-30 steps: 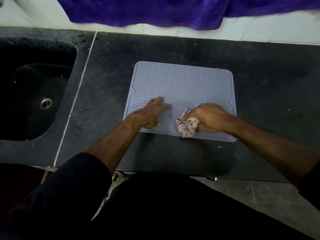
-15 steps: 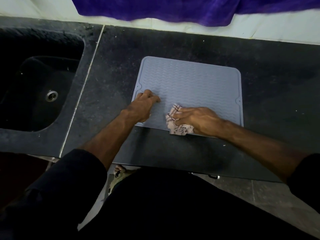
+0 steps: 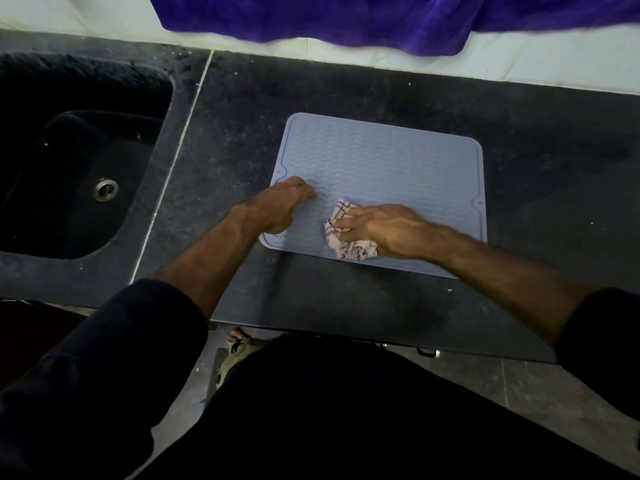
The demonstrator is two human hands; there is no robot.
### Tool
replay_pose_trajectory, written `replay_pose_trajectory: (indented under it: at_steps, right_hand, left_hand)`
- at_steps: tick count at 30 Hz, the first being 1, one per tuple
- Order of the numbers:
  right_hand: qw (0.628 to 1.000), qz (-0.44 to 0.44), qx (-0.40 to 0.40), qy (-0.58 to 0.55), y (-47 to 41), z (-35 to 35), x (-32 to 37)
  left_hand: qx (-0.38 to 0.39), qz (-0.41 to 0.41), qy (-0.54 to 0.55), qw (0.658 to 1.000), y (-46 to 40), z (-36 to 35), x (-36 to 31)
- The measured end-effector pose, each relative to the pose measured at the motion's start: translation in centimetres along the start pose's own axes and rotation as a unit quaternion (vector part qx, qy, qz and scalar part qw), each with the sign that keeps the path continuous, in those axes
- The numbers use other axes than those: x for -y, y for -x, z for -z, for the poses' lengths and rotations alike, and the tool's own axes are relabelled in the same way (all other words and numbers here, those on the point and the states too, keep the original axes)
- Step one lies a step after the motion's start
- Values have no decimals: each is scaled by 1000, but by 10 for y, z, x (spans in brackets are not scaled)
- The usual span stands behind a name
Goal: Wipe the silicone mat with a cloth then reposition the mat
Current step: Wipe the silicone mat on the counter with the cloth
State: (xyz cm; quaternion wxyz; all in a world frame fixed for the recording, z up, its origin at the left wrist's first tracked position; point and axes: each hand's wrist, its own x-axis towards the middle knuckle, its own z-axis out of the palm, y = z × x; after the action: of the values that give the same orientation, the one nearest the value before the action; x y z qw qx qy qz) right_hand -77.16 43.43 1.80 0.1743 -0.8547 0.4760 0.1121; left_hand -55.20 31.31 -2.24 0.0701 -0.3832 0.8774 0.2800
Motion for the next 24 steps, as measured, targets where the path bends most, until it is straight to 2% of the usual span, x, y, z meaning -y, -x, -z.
replay_pose_trajectory:
  at_steps: [3,7,11,15,19,24]
  right_hand:
    - [1000,2,12,22,14,-3,-12]
    - [997,-45,50,48,15,10,-15]
    - [998,-55,1,-5,-6,29,-4]
    - [999,10,-39,-6,-39,25,28]
    - [999,22,14,-22,-40,14,38]
    - [994,13,61,87,-34,28,19]
  left_hand:
    - [15,4,21,1000,3,2,4]
    - [8,15,28,999,8,8,7]
    - [-61,23,-4,998,12,21,13]
    - [-47,39,-51,997,16,21,19]
    - [-39,41,-67,996,19,15,26]
    - [-37,44,-57,997,21,15,31]
